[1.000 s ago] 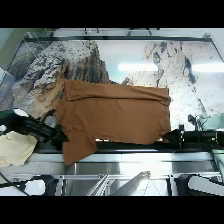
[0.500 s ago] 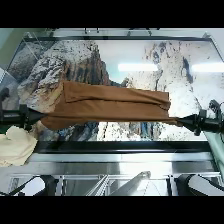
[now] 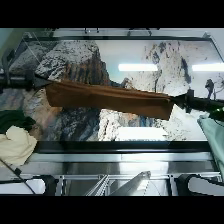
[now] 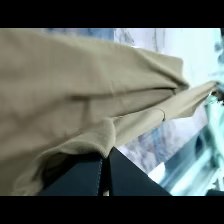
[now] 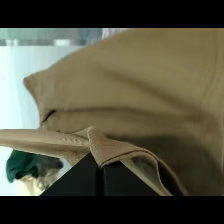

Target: Fold the shirts.

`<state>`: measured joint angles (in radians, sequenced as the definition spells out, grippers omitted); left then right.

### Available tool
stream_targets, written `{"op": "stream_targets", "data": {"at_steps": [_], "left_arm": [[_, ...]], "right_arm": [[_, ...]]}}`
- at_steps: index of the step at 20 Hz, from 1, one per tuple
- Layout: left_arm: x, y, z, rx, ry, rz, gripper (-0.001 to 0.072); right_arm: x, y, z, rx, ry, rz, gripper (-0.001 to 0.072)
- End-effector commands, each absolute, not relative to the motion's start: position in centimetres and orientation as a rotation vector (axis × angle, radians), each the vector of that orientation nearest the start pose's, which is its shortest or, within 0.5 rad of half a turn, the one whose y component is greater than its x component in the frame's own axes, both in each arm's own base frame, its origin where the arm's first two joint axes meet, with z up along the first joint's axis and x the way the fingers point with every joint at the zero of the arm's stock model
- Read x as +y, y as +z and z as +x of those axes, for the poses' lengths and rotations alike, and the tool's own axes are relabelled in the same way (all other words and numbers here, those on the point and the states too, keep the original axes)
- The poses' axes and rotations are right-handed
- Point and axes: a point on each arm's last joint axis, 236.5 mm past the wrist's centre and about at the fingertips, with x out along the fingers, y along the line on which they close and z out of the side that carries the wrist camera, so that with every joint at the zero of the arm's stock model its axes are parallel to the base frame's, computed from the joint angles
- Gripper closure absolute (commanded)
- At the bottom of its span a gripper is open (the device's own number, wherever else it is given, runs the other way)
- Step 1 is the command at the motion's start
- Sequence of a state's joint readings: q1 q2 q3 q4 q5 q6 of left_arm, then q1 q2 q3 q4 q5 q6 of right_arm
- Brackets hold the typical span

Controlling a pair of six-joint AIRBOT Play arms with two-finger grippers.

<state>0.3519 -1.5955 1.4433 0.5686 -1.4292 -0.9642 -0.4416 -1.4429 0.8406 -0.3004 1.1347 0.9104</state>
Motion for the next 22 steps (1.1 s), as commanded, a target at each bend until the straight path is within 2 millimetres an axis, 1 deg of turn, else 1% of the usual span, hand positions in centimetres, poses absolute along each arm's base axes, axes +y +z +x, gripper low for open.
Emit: {"op": "stream_targets", "data": {"at_steps": [1, 3, 4, 6, 7, 9, 10, 11, 12, 13, 14, 15, 16, 17, 18, 19, 20, 21, 22], "left_arm": [[-6.8, 3.0, 49.9, 1.144, -0.745, -0.446, 0.0681], [-6.5, -1.0, 51.1, 1.25, -0.716, -0.348, 0.0681], [-6.3, -2.5, 51.9, 1.275, -0.694, -0.322, 0.0681], [-6.4, -4.8, 53.3, 1.277, -0.692, -0.315, 0.068], [-6.4, -5.9, 53.6, 1.286, -0.69, -0.325, 0.0681], [-6.4, -8.5, 53.1, 1.325, -0.675, -0.356, 0.068], [-6.3, -9.4, 52.7, 1.343, -0.665, -0.371, 0.0678], [-6.0, -9.8, 52.5, 1.351, -0.658, -0.386, 0.0677], [-5.6, -9.6, 52.5, 1.349, -0.657, -0.388, 0.0603], [-5.3, -8.6, 52.8, 1.339, -0.661, -0.394, 0.0412], [-5.0, -7.2, 53.0, 1.326, -0.673, -0.399, 0.0402], [-4.6, -5.3, 53.1, 1.3, -0.694, -0.404, 0.0402], [-4.2, -3.6, 53.2, 1.269, -0.703, -0.409, 0.0402], [-3.4, -2.1, 53.3, 1.237, -0.69, -0.407, 0.0402], [-2.2, -0.8, 53.3, 1.207, -0.659, -0.413, 0.0402], [-1.0, 0.1, 53.2, 1.183, -0.625, -0.426, 0.0403], [0.1, 0.7, 53.0, 1.164, -0.594, -0.44, 0.0404], [1.2, 1.3, 52.6, 1.153, -0.568, -0.456, 0.0405], [1.9, 1.6, 52.1, 1.149, -0.559, -0.475, 0.0406]], "right_arm": [[3.8, -3.3, 44.9, 0.948, 0.392, 0.993, 0.0693], [4.2, -5.2, 45.9, 0.965, 0.386, 0.962, 0.0693], [4.3, -6.2, 46.1, 0.975, 0.374, 0.955, 0.0693], [4.2, -8.1, 46.2, 0.997, 0.352, 0.942, 0.0693], [4.1, -9.0, 46.0, 1.013, 0.346, 0.941, 0.0693], [4.0, -10.2, 45.5, 1.041, 0.346, 0.913, 0.0693], [4.0, -10.3, 45.4, 1.041, 0.357, 0.885, 0.0692], [4.0, -10.1, 45.5, 1.034, 0.366, 0.87, 0.0686], [3.8, -9.7, 45.7, 1.022, 0.37, 0.864, 0.0584], [3.4, -8.7, 46.0, 1.004, 0.385, 0.864, 0.0404], [3.0, -7.2, 46.2, 0.987, 0.418, 0.858, 0.0302], [2.5, -5.8, 46.3, 0.974, 0.455, 0.822, 0.0276], [1.5, -4.9, 46.0, 0.978, 0.469, 0.764, 0.0276], [0.1, -4.8, 45.7, 0.999, 0.449, 0.709, 0.0224], [-1.0, -5.3, 45.2, 1.037, 0.406, 0.695, 0.01], [-1.7, -6.1, 44.6, 1.078, 0.371, 0.7, 0.0069], [-1.9, -7.1, 44.0, 1.12, 0.354, 0.705, 0.0069], [-1.3, -7.9, 43.5, 1.155, 0.36, 0.726, 0.007], [-0.2, -8.7, 43.2, 1.193, 0.373, 0.76, 0.0069]]}}
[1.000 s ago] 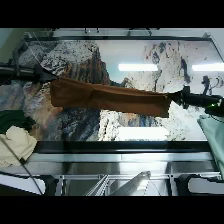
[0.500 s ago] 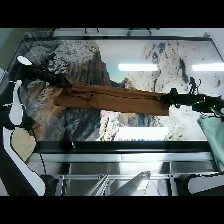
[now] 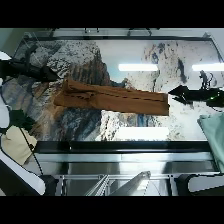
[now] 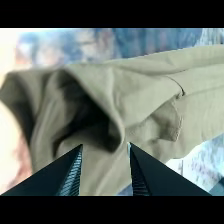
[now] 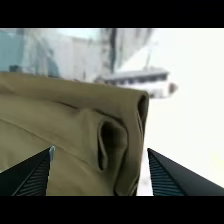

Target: Fold the shirts.

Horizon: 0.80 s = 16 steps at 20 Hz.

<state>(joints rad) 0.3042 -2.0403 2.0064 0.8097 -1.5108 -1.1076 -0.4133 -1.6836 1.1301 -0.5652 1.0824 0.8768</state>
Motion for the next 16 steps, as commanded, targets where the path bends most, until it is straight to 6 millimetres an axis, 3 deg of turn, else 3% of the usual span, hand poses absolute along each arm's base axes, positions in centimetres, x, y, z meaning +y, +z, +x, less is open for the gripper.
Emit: {"op": "stream_targets", "data": {"at_steps": [1, 3, 5, 7, 8, 9, 10, 13, 16], "left_arm": [[2.3, 2.0, 51.6, 1.15, -0.557, -0.51, 0.0409], [1.7, 2.7, 50.3, 1.173, -0.607, -0.601, 0.0706], [0.4, 3.2, 49.6, 1.179, -0.668, -0.658, 0.0707], [-1.2, 2.7, 49.3, 1.201, -0.697, -0.674, 0.0707], [-2.4, 2.2, 49.0, 1.222, -0.715, -0.671, 0.0707], [-3.8, 1.8, 48.7, 1.243, -0.736, -0.667, 0.0708], [-5.6, 1.3, 48.2, 1.266, -0.769, -0.651, 0.0708], [-12.0, -0.3, 46.9, 1.335, -0.85, -0.6, 0.0708], [-20.8, -1.8, 46.0, 1.345, -0.913, -0.498, 0.0708]], "right_arm": [[1.0, -9.7, 42.8, 1.237, 0.384, 0.787, 0.007], [3.7, -11.4, 42.1, 1.315, 0.406, 0.813, 0.007], [6.4, -11.9, 42.1, 1.348, 0.433, 0.849, 0.0194], [8.1, -11.4, 43.5, 1.297, 0.445, 0.893, 0.0224], [8.5, -10.7, 44.4, 1.262, 0.447, 0.93, 0.0301], [8.7, -9.8, 45.0, 1.23, 0.475, 0.945, 0.0602], [8.6, -8.9, 45.5, 1.212, 0.494, 0.955, 0.0691], [8.2, -5.1, 46.0, 1.177, 0.582, 0.935, 0.0692], [8.2, -0.6, 46.3, 1.136, 0.671, 0.896, 0.0692]]}}
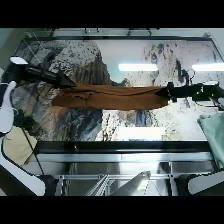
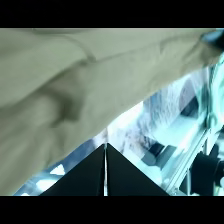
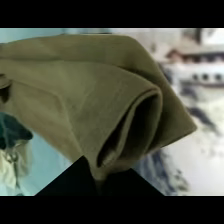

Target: Fold the shirts.

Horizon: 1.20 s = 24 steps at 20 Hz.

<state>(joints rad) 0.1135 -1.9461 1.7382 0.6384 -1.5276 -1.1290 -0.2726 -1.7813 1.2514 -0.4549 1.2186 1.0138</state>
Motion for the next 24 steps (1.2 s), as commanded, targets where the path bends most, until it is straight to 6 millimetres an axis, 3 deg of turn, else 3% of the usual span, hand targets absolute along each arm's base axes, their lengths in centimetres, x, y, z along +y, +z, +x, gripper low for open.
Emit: {"op": "stream_targets", "data": {"at_steps": [1, 3, 6, 9, 12, 14, 15, 16, 17, 19, 21, 23, 24], "left_arm": [[-23.5, -2.2, 46.1, 1.32, -0.916, -0.466, 0.0708], [-28.2, -3.6, 47.4, 1.228, -0.863, -0.376, 0.0708], [-33.4, -5.5, 49.0, 1.16, -0.784, -0.318, 0.0707], [-38.5, -8.4, 48.1, 1.219, -0.827, -0.327, 0.0708], [-40.0, -10.9, 46.9, 1.333, -0.855, -0.35, 0.0708], [-39.5, -10.9, 46.7, 1.367, -0.87, -0.358, 0.0707], [-39.0, -9.9, 46.6, 1.378, -0.887, -0.382, 0.0701], [-38.4, -8.1, 46.7, 1.383, -0.915, -0.43, 0.0687], [-37.8, -5.2, 46.6, 1.37, -0.986, -0.483, 0.0687], [-35.2, 4.2, 46.2, 1.268, -1.201, -0.614, 0.0688], [-30.4, 14.0, 46.2, 1.099, -1.351, -0.714, 0.0689], [-24.6, 21.3, 46.2, 0.921, -1.372, -0.736, 0.0689], [-21.9, 23.6, 46.2, 0.842, -1.348, -0.729, 0.0689]], "right_arm": [[8.5, 1.0, 46.2, 1.127, 0.714, 0.875, 0.0692], [9.2, 4.2, 45.6, 1.11, 0.801, 0.867, 0.0692], [10.5, 9.7, 44.8, 1.03, 0.936, 0.897, 0.0692], [12.5, 14.2, 44.0, 0.963, 1.02, 0.927, 0.0692], [15.6, 16.7, 43.1, 0.936, 1.097, 0.919, 0.0692], [17.9, 16.9, 43.2, 0.931, 1.104, 0.904, 0.0692], [19.0, 16.7, 43.3, 0.936, 1.104, 0.894, 0.0692], [20.2, 16.4, 43.3, 0.942, 1.101, 0.88, 0.0692], [21.6, 16.1, 43.5, 0.941, 1.094, 0.868, 0.0692], [24.3, 15.7, 44.4, 0.915, 1.058, 0.846, 0.0692], [27.0, 13.8, 46.0, 0.88, 0.956, 0.772, 0.0692], [30.4, 11.0, 47.5, 0.845, 0.857, 0.679, 0.0692], [32.2, 9.4, 48.0, 0.831, 0.821, 0.65, 0.0692]]}}
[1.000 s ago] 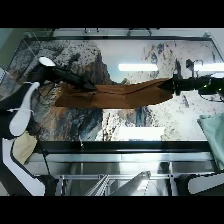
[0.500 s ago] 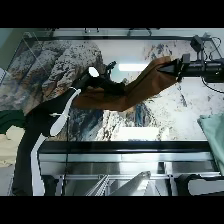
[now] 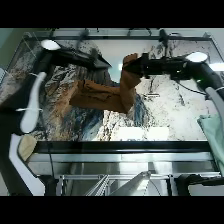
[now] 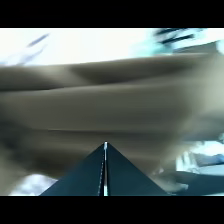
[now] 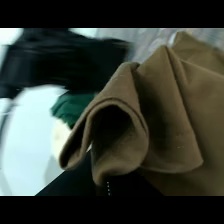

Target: Fold the shirts.

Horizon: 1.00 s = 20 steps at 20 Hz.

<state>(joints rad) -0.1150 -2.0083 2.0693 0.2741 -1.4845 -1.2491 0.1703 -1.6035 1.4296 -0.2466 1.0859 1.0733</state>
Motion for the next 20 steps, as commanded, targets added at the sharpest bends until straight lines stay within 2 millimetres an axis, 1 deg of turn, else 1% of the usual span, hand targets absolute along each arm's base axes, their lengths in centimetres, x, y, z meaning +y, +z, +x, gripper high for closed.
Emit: {"op": "stream_targets", "data": {"at_steps": [1, 2, 3, 4, 5, 6, 7, 8, 9, 10, 11, 12, 13, 14, 15, 16, 17, 18, 20], "left_arm": [[-19.4, 25.2, 46.0, 0.778, -1.312, -0.705, 0.0688], [-17.3, 26.1, 45.8, 0.739, -1.281, -0.693, 0.0688], [-15.9, 26.4, 45.4, 0.727, -1.253, -0.695, 0.0688], [-14.8, 26.2, 45.1, 0.731, -1.217, -0.7, 0.0688], [-14.0, 26.1, 44.9, 0.729, -1.2, -0.711, 0.0688], [-13.6, 25.6, 44.5, 0.738, -1.19, -0.728, 0.0688], [-13.4, 25.1, 44.1, 0.757, -1.185, -0.748, 0.0688], [-13.5, 24.3, 43.6, 0.786, -1.191, -0.771, 0.0688], [-13.6, 23.5, 43.1, 0.815, -1.198, -0.791, 0.0688], [-13.9, 22.5, 42.7, 0.846, -1.206, -0.815, 0.0688], [-14.1, 21.7, 42.4, 0.868, -1.21, -0.836, 0.0688], [-14.7, 20.8, 42.0, 0.898, -1.219, -0.862, 0.0688], [-15.2, 20.1, 41.7, 0.917, -1.229, -0.878, 0.0688], [-15.7, 19.4, 41.4, 0.933, -1.239, -0.884, 0.0688], [-16.2, 18.9, 41.0, 0.948, -1.248, -0.891, 0.0689], [-16.7, 18.4, 40.7, 0.964, -1.259, -0.896, 0.0689], [-17.2, 18.0, 40.3, 0.98, -1.271, -0.899, 0.0689], [-17.6, 17.6, 39.8, 0.999, -1.283, -0.905, 0.0689], [-18.4, 17.4, 39.1, 1.024, -1.308, -0.903, 0.069]], "right_arm": [[34.2, 7.9, 48.5, 0.823, 0.801, 0.621, 0.0692], [36.7, 6.2, 48.9, 0.822, 0.801, 0.592, 0.0692], [39.2, 4.8, 49.2, 0.822, 0.815, 0.566, 0.0693], [42.0, 3.4, 49.4, 0.828, 0.837, 0.559, 0.0693], [44.8, 2.0, 49.4, 0.844, 0.863, 0.568, 0.0693], [47.3, 1.3, 48.9, 0.859, 0.917, 0.566, 0.0689], [49.8, 1.2, 47.6, 0.884, 1.007, 0.554, 0.0538], [51.6, 1.5, 46.2, 0.891, 1.092, 0.522, 0.0326], [52.6, 2.2, 45.3, 0.894, 1.142, 0.524, 0.0221], [52.9, 3.2, 44.6, 0.902, 1.169, 0.549, 0.02], [52.6, 4.2, 44.3, 0.911, 1.195, 0.565, 0.0204], [51.6, 5.1, 43.7, 0.931, 1.233, 0.558, 0.0311], [50.3, 5.9, 43.2, 0.96, 1.276, 0.545, 0.0572], [48.5, 6.6, 43.2, 0.997, 1.296, 0.55, 0.0617], [46.6, 7.0, 43.3, 1.041, 1.3, 0.57, 0.0627], [44.3, 7.3, 43.4, 1.089, 1.305, 0.586, 0.0672], [42.2, 7.5, 43.4, 1.136, 1.301, 0.606, 0.0693], [39.9, 7.5, 43.4, 1.187, 1.283, 0.626, 0.0693], [35.7, 7.1, 43.1, 1.28, 1.218, 0.61, 0.0694]]}}
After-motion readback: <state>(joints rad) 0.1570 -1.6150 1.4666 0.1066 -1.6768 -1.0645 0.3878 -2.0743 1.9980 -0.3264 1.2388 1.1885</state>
